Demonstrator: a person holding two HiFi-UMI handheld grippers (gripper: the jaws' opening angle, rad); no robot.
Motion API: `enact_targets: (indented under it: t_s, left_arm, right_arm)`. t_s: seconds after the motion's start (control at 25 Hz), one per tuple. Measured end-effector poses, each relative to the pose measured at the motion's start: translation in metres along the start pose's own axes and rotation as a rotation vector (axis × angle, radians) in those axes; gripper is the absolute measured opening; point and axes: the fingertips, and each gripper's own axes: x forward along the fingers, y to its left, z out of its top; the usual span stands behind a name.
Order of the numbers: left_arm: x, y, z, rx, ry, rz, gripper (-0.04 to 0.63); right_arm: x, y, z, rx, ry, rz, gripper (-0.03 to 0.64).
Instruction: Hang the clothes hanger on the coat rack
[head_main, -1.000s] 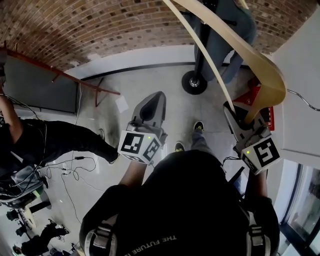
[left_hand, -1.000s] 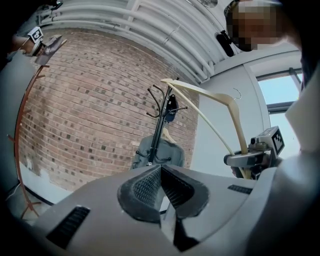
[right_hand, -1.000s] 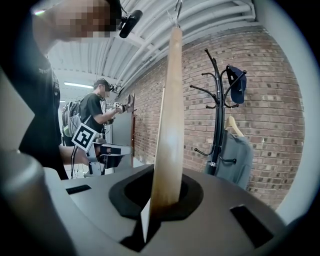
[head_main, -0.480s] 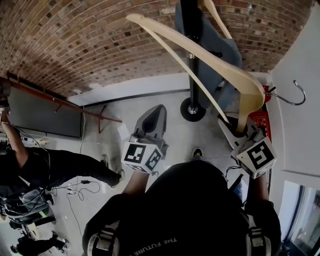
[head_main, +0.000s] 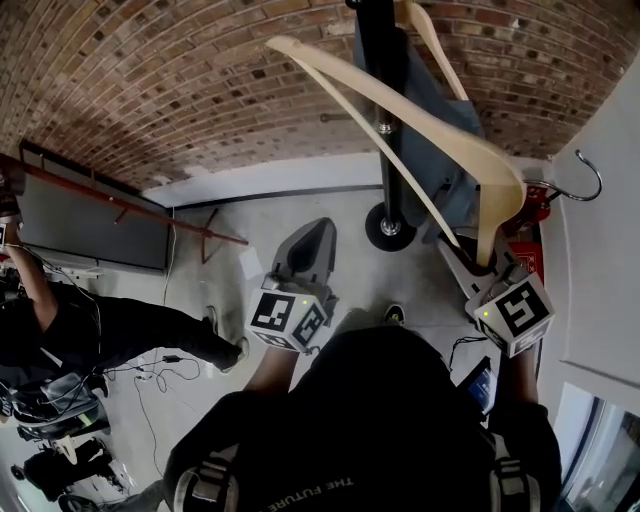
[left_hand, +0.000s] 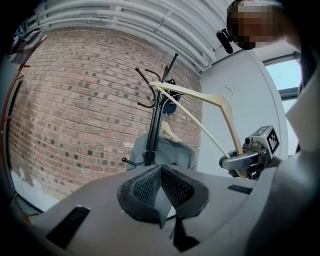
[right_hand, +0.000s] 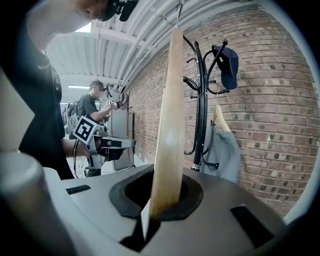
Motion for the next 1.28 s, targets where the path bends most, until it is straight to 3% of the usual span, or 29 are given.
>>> enact_targets:
  t_s: [0.36, 1.28]
  left_arm:
    - [0.022, 0.019, 0.004, -0.004, 0.007, -0.010, 0.020]
    - [0.127, 0.133, 0.042, -0.053, -0.053, -0.093, 0.020]
  right_arm:
    - [0.022, -0.014, 0.000, 0.008, 0.028, 0.016, 0.026]
    - [0.123, -0.086, 0.047, -0.040, 0.107, -0.040, 0.026]
